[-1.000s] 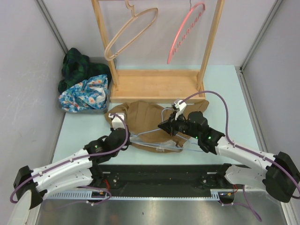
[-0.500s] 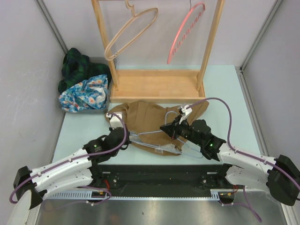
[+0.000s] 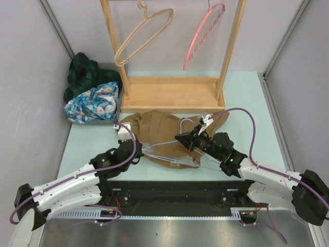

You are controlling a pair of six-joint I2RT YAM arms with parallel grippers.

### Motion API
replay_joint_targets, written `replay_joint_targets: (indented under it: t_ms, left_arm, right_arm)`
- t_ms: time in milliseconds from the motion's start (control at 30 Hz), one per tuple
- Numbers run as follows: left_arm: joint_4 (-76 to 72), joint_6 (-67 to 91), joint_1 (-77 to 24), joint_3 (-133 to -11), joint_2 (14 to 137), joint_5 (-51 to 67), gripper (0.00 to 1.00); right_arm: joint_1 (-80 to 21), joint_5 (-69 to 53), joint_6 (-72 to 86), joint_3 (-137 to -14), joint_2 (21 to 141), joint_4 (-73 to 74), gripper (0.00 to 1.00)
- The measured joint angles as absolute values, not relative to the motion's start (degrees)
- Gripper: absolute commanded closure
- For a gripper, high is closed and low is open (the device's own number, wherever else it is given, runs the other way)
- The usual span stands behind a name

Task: Place the skirt on the hanger
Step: Place skirt on hanger

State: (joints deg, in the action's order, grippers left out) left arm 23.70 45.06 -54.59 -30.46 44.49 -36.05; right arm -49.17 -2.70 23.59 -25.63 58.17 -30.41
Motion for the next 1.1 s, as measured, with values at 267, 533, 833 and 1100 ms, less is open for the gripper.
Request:
replay_joint_targets:
  t_ms: [267,533,833,1100]
  left_arm:
    - [24.47,44.97,-54.5,-32.36,46.06,-38.81,1.0]
    - [24.6,44.36,-54.28,-34.96,49.41,-40.75,1.0]
    - [19.55,44.56,-54.5,-34.28,49.3,-35.33,1.0]
    - [20.01,45.63,-54.52,-34.28,49.5,-34.44,0.7]
  right_arm:
    - [-48.51,-4.29,24.01,-26.61,62.04,-36.01,1.0]
    - [-48.1,-5.93,25.78,-27.66,67.75,-42.52,1.0]
    - [-48.31,-8.03,26.5,-27.55,72.62,-44.27,1.0]
    - [-48.58,-8.32,27.38,-27.09,74.65,-47.03,1.0]
